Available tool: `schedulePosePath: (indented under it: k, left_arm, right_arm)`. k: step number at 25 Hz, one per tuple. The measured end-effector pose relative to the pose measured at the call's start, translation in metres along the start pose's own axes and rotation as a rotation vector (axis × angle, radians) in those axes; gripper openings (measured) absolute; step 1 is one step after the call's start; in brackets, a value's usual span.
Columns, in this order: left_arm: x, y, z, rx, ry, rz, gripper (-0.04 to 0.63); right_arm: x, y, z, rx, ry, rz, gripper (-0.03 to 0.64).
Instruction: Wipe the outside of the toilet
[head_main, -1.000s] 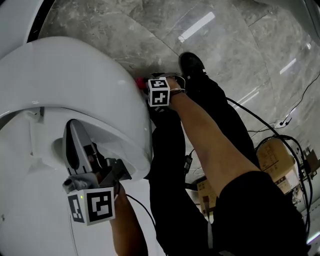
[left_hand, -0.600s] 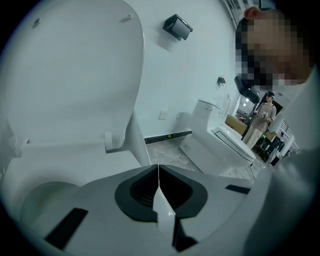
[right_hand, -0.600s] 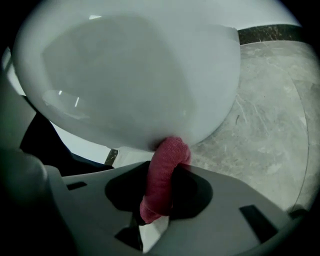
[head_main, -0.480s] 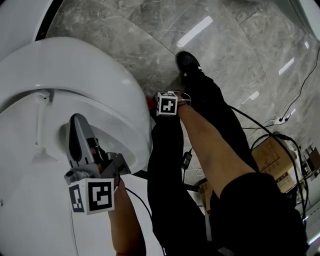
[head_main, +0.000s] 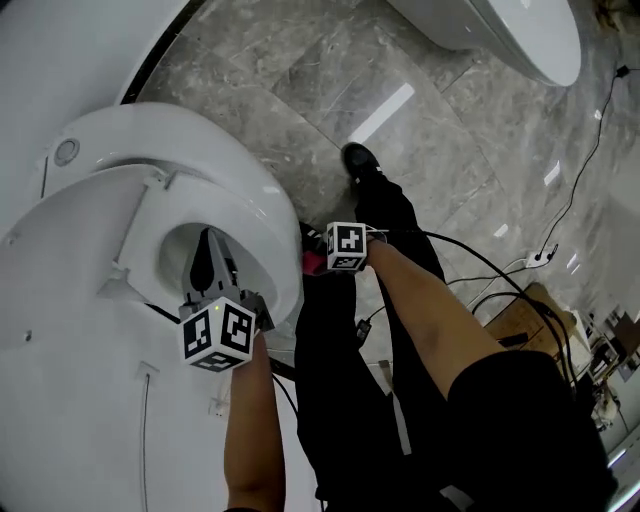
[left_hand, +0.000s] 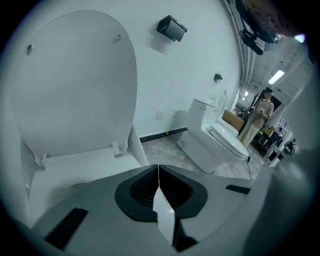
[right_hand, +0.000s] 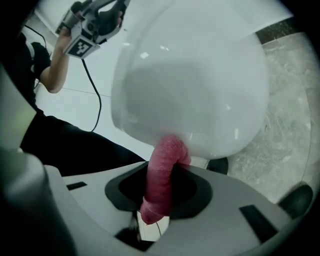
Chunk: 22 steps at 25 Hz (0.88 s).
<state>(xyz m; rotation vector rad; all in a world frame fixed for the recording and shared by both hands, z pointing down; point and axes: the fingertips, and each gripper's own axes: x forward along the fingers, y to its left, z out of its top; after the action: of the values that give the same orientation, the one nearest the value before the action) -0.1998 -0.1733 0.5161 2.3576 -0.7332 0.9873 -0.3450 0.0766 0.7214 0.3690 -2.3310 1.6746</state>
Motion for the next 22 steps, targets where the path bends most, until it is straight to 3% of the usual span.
schedulePosePath:
  k: [5, 11, 15, 18, 22]
  left_arm:
    - [-0.046, -0.012, 0.035, -0.002, -0.053, -0.033, 0.018]
    - [-0.127, -0.020, 0.106, -0.034, -0.187, -0.095, 0.018]
    - [-0.180, -0.029, 0.158, -0.055, -0.306, -0.177, 0.018]
    - [-0.222, -0.036, 0.195, -0.047, -0.398, -0.269, 0.015]
    - [-0.280, -0.030, 0.243, 0.022, -0.530, -0.314, 0.015]
  right_arm:
    - [-0.096, 0.034, 0.048, -0.004, -0.097, -0.103, 0.126]
    - [-0.253, 0.106, 0.173, -0.044, -0.468, -0.300, 0.126]
    - [-0.364, 0.197, 0.277, -0.195, -0.746, -0.393, 0.126]
    - [-0.421, 0.290, 0.338, -0.377, -0.920, -0.432, 0.126]
    - [-0.458, 0.399, 0.388, -0.628, -1.002, -0.544, 0.126]
